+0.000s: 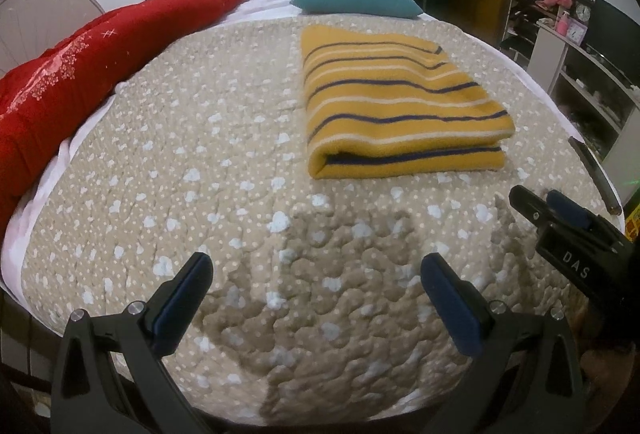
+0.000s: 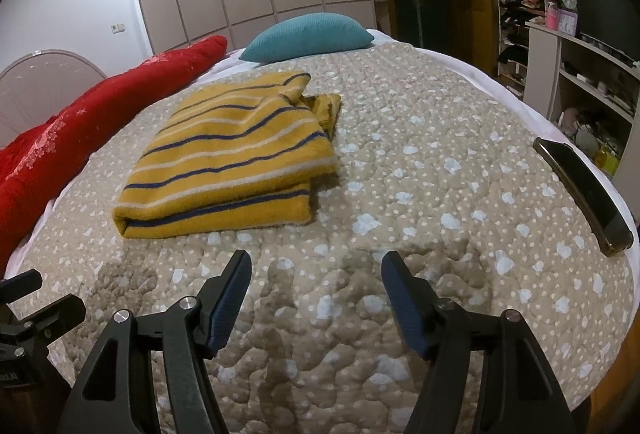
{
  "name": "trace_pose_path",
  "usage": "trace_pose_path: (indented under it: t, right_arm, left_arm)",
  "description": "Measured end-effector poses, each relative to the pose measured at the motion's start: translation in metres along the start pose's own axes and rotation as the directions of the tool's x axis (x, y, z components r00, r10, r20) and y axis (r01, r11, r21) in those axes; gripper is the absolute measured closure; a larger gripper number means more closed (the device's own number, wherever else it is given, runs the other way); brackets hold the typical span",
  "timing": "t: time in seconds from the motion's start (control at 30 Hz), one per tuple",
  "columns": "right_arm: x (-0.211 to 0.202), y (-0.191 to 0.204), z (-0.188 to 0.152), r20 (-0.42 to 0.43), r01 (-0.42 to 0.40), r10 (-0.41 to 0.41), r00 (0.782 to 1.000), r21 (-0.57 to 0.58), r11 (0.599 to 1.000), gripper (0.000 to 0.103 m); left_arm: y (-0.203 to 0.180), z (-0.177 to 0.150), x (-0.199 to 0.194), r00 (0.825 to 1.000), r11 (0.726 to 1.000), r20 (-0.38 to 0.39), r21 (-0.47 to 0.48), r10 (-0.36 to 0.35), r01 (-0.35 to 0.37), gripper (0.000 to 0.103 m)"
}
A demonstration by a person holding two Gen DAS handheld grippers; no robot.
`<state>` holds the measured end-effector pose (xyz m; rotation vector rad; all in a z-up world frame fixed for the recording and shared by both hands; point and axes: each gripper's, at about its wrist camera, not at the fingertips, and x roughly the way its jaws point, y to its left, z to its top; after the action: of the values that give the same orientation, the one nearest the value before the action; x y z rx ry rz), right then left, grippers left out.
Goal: Fold small clothes
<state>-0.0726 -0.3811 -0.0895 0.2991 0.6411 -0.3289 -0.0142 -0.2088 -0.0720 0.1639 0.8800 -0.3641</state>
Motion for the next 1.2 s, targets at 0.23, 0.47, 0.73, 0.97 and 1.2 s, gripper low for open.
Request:
trace_pose_path:
  t: [0.23,0.47,0.73,0.97,1.2]
  right_arm:
    - [0.006,0.003,-0.003,-0.016,0.004,-0.004,1.000,-0.015,1.000,0.030]
    - [0.009,0.006,-0.003,-0.021,0.008,-0.008,1.000,-0.023,1.000,0.030]
    - [0.014,0.028,0.057,0.075,-0.063,0.070,0.995,-0.091,0.994,0.030]
    - [0.111,0.033,0.084,-0.125,-0.118,0.104,0.987,-0.116,0.986,0.030]
    - [0.071,0.083,0.128,-0.030,-0.114,0.110,0.993,-0.241,0.964,0.032]
  left_arm:
    - [0.006,-0.002,0.008,1.000,1.000,-0.026,-0.014,0.005,-0.006,0.000]
    - [0.014,-0.005,0.018,0.999,0.999,-0.052,-0.038,-0.002,0.000,0.000]
    - [0.028,-0.008,0.027,0.996,0.996,-0.085,-0.089,-0.033,0.025,0.000]
    - [0.057,-0.009,0.023,0.998,0.992,-0.063,-0.127,-0.008,0.000,0.000]
    - [0.090,-0.014,0.030,0.999,0.986,-0.050,-0.169,0.004,-0.013,0.000]
